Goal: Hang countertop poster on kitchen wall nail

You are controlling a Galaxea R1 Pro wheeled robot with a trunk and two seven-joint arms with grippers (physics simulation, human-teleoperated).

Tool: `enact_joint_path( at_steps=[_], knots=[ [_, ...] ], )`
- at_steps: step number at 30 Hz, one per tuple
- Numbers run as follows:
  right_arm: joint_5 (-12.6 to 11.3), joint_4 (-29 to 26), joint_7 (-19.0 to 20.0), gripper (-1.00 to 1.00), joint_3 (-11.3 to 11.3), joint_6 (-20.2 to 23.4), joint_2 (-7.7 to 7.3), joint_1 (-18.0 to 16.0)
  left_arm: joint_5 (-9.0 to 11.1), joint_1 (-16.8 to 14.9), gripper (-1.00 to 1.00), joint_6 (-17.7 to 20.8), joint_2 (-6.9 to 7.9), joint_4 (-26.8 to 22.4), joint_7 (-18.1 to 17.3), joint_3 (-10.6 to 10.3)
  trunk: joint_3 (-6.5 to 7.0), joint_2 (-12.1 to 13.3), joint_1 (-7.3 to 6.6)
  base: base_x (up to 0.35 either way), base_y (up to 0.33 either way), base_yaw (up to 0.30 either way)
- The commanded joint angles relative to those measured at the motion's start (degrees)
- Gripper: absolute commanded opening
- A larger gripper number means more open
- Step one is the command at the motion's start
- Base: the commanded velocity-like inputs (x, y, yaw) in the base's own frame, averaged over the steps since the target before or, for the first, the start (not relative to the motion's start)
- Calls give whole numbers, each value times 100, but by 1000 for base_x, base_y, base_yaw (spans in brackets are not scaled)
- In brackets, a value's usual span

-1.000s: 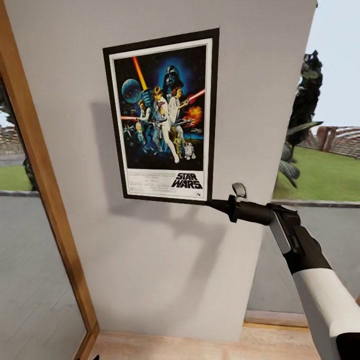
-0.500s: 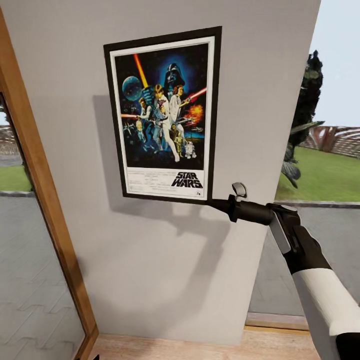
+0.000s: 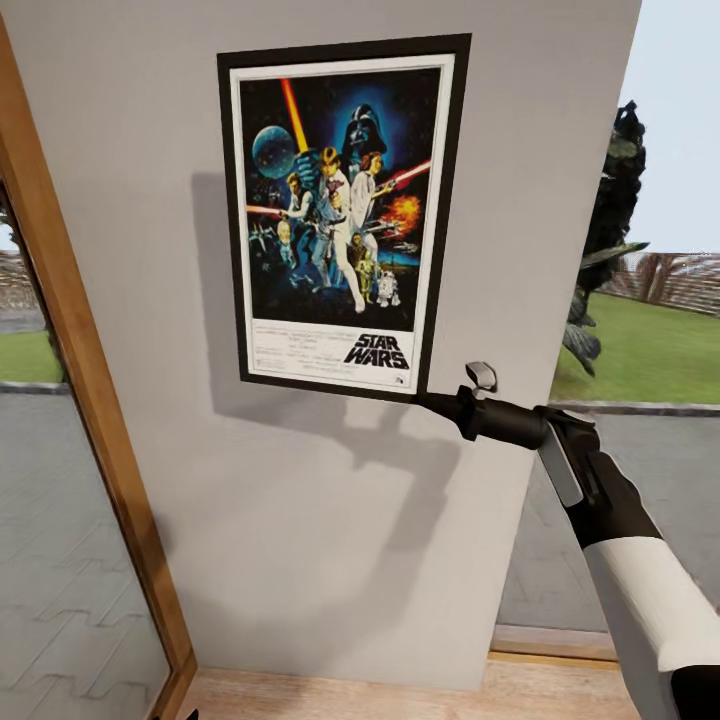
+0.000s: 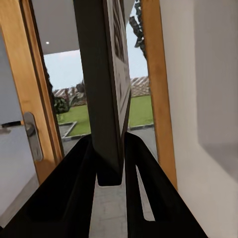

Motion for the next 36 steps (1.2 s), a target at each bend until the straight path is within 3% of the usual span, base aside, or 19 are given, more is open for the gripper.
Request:
enact_joint_path(
  at_steps=[1, 22, 36],
  knots=[
    [-55, 6, 8, -100, 13, 74, -4, -3, 61, -4, 100, -15, 2, -3, -15, -48, -3, -5, 2, 0, 0, 0],
    [-58, 11, 8, -100, 6, 74, -2, 0, 61, -4, 100, -17, 3, 1, -15, -48, -3, -5, 2, 3, 0, 0],
    [-58, 11, 8, -100, 6, 74, -2, 0, 61, -4, 100, -17, 0, 2, -15, -48, -3, -5, 2, 151, 0, 0]
  ],
)
